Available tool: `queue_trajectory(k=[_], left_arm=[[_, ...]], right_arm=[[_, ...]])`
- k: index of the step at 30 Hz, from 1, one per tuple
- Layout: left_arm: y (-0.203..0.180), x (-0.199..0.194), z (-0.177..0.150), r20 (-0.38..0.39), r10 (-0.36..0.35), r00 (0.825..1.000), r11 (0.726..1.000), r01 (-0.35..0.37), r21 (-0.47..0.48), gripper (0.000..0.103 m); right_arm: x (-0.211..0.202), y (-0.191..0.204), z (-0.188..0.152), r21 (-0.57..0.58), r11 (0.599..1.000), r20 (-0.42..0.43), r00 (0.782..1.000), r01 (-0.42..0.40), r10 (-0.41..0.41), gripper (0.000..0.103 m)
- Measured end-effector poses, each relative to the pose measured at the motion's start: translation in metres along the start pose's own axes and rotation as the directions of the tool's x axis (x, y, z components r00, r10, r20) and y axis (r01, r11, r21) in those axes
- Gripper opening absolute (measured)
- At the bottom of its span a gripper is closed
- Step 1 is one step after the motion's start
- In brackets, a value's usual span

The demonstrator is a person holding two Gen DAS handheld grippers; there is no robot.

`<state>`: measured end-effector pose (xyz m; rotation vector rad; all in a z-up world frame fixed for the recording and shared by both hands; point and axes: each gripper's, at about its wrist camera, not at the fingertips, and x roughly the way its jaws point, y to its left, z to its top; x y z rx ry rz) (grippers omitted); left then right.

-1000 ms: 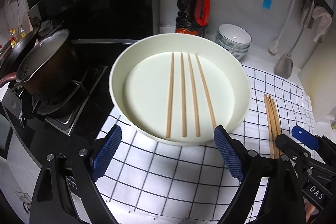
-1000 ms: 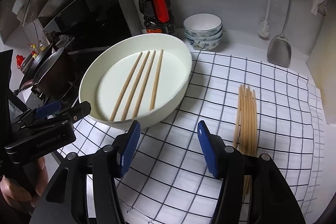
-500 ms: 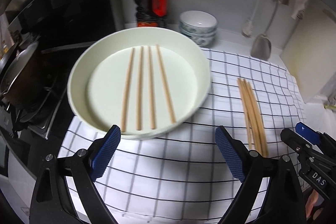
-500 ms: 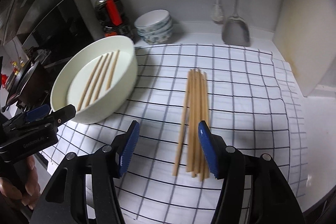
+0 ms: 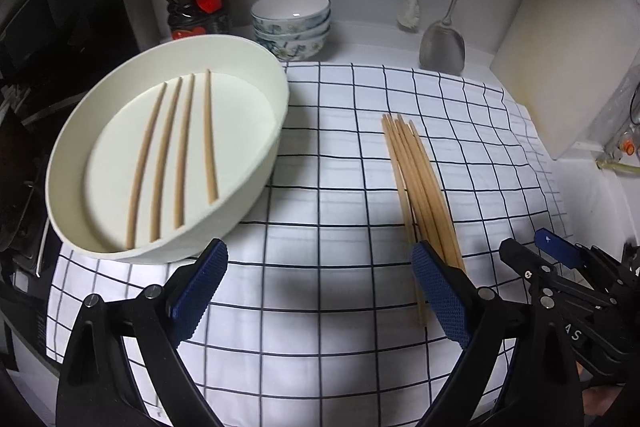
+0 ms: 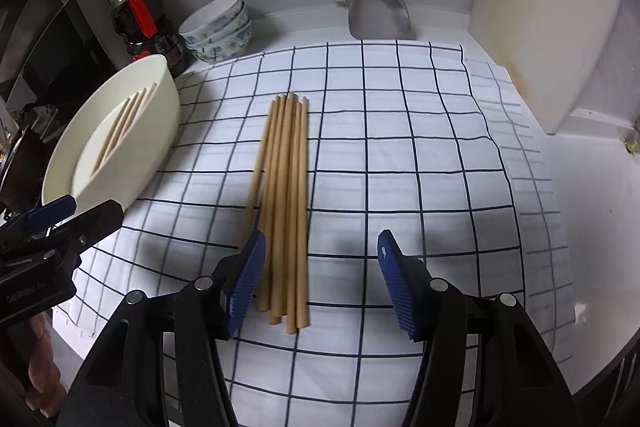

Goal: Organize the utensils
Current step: 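Move both open tools back toward the remaining chopstick pile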

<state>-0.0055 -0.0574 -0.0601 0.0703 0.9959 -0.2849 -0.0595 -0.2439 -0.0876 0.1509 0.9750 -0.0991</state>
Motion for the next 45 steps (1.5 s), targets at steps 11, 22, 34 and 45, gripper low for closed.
queue_trajectory(k=[11,22,34,45], left_arm=[[-0.014,0.038,-0.008,-0.018,0.014,1.0,1.0,-0.014,0.003,0.091],[-0.017,0.056,-0.011,-0.043,0.027,0.999,1.0,-0.027,0.0,0.091],[-0.028,0.067,-0.009,-0.058,0.017,0.998,1.0,-0.017,0.006,0.091],[-0.044,0.082,-0.007,-0.051,0.031,0.998,0.999,-0.029,0.035,0.091]], right_arm=[[0.046,-0.006,-0.001,-0.023,1.0,-0.029,1.0,-0.005,0.004,0.056],[0.07,-0.007,0.004,-0.048,0.999,-0.037,0.999,0.008,-0.01,0.056],[0.074,-0.001,-0.001,-0.151,0.987,-0.02,0.998,0.055,-0.059,0.056],[0.074,-0.036,0.006,-0.102,0.991,0.006,0.996,0.086,-0.086,0.056]])
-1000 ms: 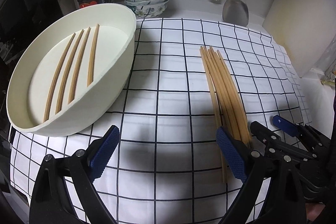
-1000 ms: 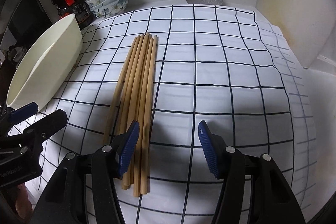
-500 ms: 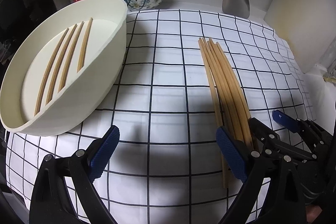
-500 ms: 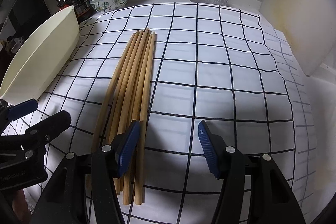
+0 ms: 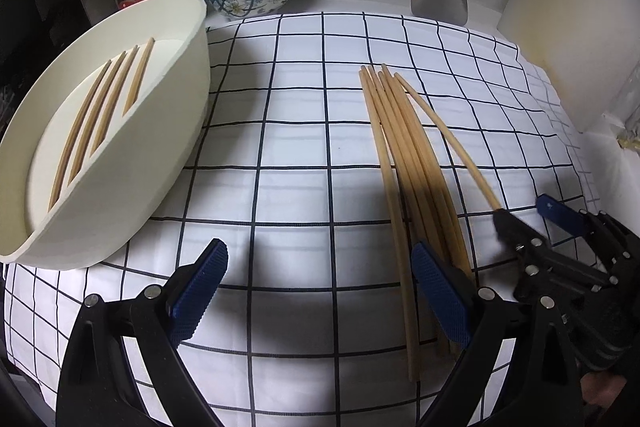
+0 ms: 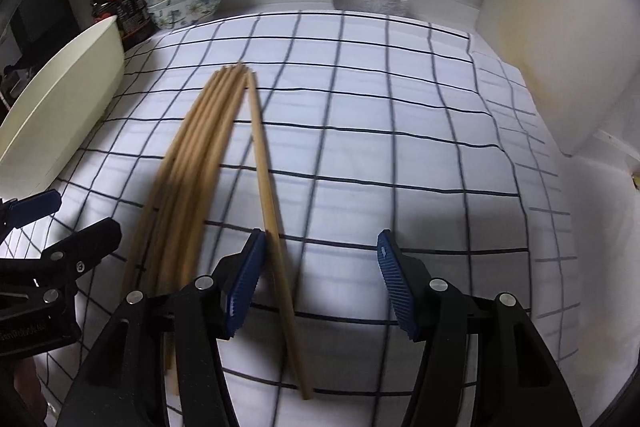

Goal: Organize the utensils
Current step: 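Move both open tools back toward the remaining chopstick pile, then close the right tool on one chopstick while the left tool grasps another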

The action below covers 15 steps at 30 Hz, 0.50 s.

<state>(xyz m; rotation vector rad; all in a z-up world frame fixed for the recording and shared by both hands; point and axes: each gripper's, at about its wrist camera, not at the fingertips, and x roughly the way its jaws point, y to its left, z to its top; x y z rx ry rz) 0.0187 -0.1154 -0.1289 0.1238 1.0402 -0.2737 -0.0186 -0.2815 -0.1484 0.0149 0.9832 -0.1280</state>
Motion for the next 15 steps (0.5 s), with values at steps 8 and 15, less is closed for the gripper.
queue_trajectory(k=[8,15], left_arm=[[-0.009,0.016,0.001,-0.016,0.032,0.999,0.999,-0.031,0.025,0.091],[-0.016,0.019,0.003,0.004,0.025,1.0,0.999,-0.025,0.045,0.077]], right_arm=[[0.0,-0.014,0.001,0.004,1.0,-0.004,1.0,0.0,0.0,0.056],[0.005,-0.01,0.008,-0.018,1.0,0.007,1.0,-0.013,0.013,0.056]])
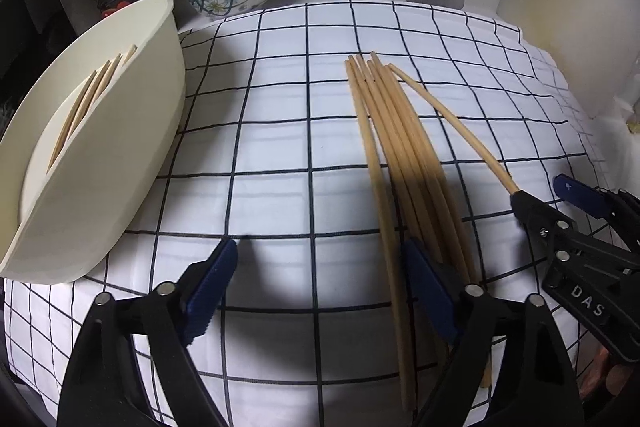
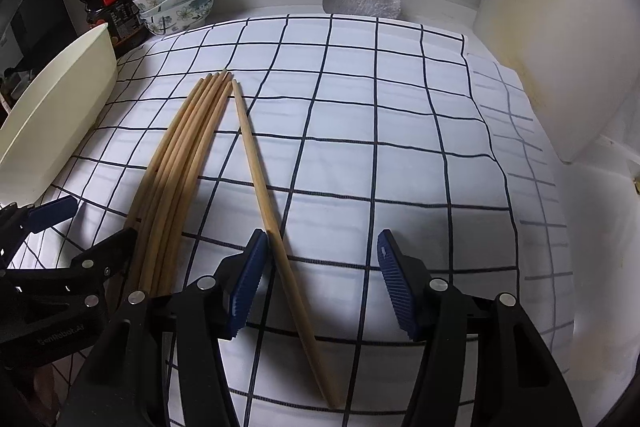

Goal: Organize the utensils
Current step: 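Close the right tool on one chopstick while the left tool grasps another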

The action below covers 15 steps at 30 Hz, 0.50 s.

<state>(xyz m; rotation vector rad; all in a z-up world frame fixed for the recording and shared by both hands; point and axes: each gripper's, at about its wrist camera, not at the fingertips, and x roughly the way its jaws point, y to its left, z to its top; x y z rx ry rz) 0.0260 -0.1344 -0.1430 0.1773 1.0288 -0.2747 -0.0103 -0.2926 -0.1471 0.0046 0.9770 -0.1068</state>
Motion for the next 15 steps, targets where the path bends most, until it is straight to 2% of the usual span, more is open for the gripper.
queue_trajectory(k=[5,7,8,9,10,12,13,15], left_arm=[[-0.005,0.0,0.005,0.017,-0.025,1.0,1.0,0.025,0.005,0.056],[-0.008,-0.001,0.005,0.022,-0.033,0.999,0.999,0.033,0.013,0.041],[-0.009,-0.002,0.006,0.024,-0.039,0.999,0.999,0.038,0.018,0.036],[-0.01,-0.002,0.006,0.026,-0.042,0.999,0.999,0.042,0.023,0.027],[-0.011,-0.002,0.006,0.026,-0.043,0.999,0.999,0.042,0.027,0.018],[-0.012,-0.002,0.006,0.02,-0.047,0.999,0.998,0.046,0.033,0.007],[-0.011,-0.002,0.006,0.017,-0.048,0.999,0.998,0.048,0.034,0.007],[-0.01,-0.002,0.007,0.01,-0.054,0.998,0.998,0.054,0.036,0.007]], right_arm=[[0.005,0.005,0.008,-0.043,0.999,0.002,1.0,-0.018,0.018,0.056],[0.007,0.008,0.01,-0.062,0.998,0.0,0.999,-0.032,0.032,0.055],[0.007,0.009,0.011,-0.068,0.997,-0.002,0.999,-0.038,0.038,0.05],[0.007,0.01,0.011,-0.078,0.996,-0.004,0.999,-0.049,0.049,0.047],[0.007,0.013,0.012,-0.09,0.994,-0.005,0.998,-0.058,0.058,0.04],[0.006,0.016,0.011,-0.101,0.993,-0.005,0.998,-0.065,0.065,0.025],[0.005,0.018,0.011,-0.103,0.993,-0.004,0.998,-0.065,0.065,0.013],[0.005,0.017,0.011,-0.093,0.993,-0.006,0.998,-0.067,0.067,0.008]])
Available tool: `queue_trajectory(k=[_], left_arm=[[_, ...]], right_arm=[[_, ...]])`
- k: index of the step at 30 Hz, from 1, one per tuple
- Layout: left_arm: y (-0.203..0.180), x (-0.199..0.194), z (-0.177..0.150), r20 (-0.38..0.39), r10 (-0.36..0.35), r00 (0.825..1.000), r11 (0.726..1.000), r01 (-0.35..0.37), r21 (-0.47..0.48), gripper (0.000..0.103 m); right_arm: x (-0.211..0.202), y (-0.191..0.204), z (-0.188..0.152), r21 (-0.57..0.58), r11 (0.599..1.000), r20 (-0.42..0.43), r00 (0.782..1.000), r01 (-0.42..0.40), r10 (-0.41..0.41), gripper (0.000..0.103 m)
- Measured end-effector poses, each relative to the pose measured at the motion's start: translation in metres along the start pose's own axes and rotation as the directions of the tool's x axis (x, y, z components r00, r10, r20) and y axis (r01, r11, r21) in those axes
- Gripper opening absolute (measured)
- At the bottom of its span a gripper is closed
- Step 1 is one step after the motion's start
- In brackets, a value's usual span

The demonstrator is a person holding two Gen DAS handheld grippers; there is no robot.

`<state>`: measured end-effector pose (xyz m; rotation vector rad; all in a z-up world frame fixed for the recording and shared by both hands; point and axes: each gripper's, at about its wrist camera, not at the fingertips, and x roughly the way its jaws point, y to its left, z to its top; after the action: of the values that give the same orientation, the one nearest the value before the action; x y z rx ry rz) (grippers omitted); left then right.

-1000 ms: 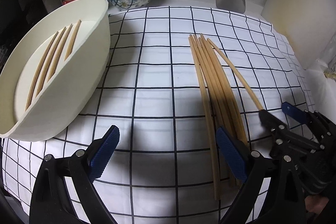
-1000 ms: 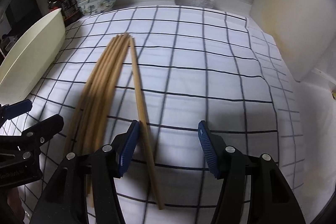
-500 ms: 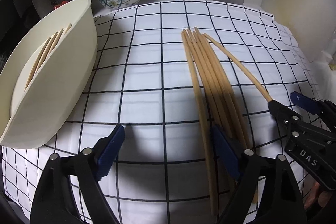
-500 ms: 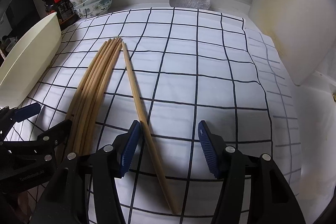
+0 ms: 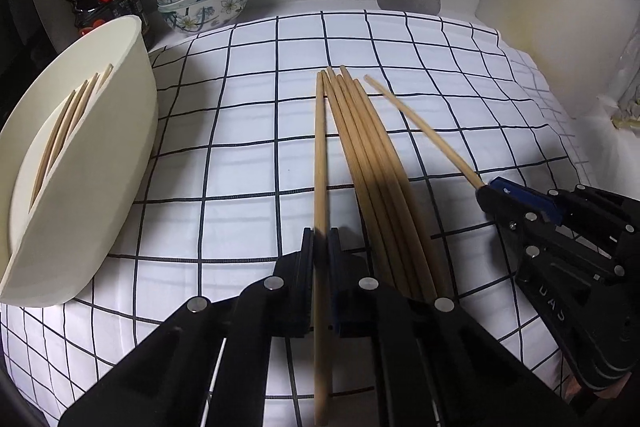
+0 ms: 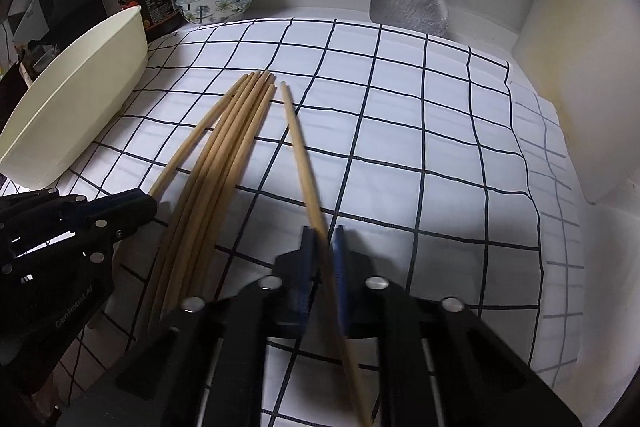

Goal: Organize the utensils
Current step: 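Close the right tool on one chopstick while the left tool grasps another, then carry the held chopsticks with both tools over the white basin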

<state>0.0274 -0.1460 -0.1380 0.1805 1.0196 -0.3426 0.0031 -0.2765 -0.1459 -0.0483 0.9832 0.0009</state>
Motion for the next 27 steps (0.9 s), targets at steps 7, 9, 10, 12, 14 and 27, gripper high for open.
queue_trajectory(k=[7,9,10,12,14,27], left_arm=[[0.008,-0.005,0.002,-0.044,-0.035,0.998,0.999,0.034,-0.019,0.007],[0.009,-0.012,0.003,-0.041,-0.047,0.998,0.999,0.046,-0.019,0.007],[0.01,-0.015,0.004,-0.038,-0.05,0.998,0.999,0.05,-0.018,0.007],[0.01,-0.025,0.008,-0.028,-0.059,0.998,0.998,0.058,-0.013,0.007],[0.012,-0.035,0.012,-0.016,-0.066,0.998,0.998,0.066,-0.007,0.007],[0.08,-0.118,0.045,0.134,-0.078,0.988,0.994,0.087,-0.063,0.007]], right_arm=[[-0.009,-0.011,-0.003,0.108,0.993,-0.012,0.999,-0.044,0.045,0.006],[-0.016,-0.014,-0.003,0.142,0.988,-0.002,0.998,-0.056,0.057,0.006],[-0.018,-0.014,-0.004,0.152,0.987,0.003,0.998,-0.059,0.059,0.006],[-0.028,-0.013,-0.002,0.173,0.983,0.022,0.998,-0.064,0.061,0.006],[-0.038,-0.011,0.0,0.187,0.98,0.043,0.997,-0.068,0.061,0.006],[-0.097,0.048,0.059,0.108,0.986,0.166,0.98,-0.127,0.108,0.006]])
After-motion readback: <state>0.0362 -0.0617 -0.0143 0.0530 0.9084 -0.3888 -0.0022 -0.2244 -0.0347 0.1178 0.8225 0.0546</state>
